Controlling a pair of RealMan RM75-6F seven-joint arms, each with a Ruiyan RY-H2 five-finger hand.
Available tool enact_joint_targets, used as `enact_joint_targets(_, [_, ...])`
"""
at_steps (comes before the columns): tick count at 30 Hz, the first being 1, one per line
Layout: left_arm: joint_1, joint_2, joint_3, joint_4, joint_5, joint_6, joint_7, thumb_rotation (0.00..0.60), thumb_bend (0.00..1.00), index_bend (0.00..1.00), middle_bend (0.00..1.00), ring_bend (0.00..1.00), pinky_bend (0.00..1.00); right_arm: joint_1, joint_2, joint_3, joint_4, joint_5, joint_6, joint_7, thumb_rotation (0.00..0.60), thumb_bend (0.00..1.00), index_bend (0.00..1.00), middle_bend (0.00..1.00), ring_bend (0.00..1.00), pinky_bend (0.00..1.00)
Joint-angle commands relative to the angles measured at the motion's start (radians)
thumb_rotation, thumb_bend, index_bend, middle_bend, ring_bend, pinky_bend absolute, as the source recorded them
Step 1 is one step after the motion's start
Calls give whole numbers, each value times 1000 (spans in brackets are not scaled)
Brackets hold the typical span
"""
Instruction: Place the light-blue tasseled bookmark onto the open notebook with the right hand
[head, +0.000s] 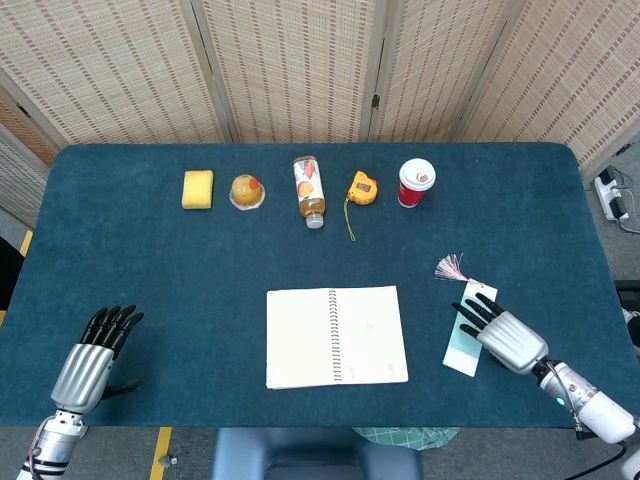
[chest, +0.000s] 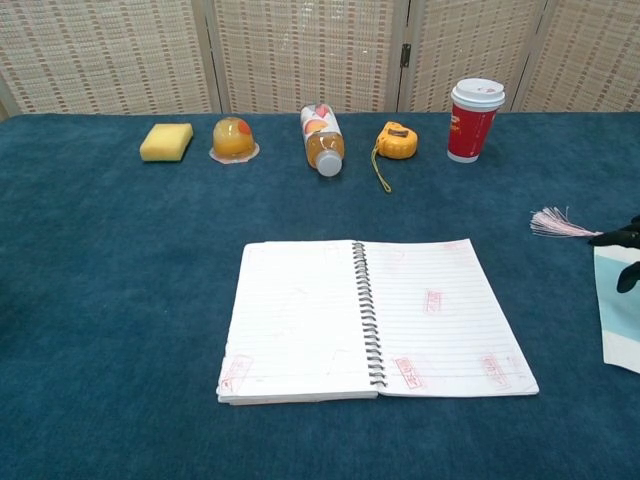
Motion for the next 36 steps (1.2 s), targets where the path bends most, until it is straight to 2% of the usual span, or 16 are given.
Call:
enact_joint_targets(1, [0, 0, 0, 1, -1, 0, -1, 600, 136, 141, 105, 32, 47, 9, -15, -5, 14, 4, -6, 5, 600, 286, 281, 0, 0, 0])
enact_joint_targets(36, [-2, 4, -2, 1, -9, -1, -12, 600, 136, 141, 106, 32, 47, 46, -71, -44, 36, 50, -31, -9, 600, 290, 278, 0, 0, 0])
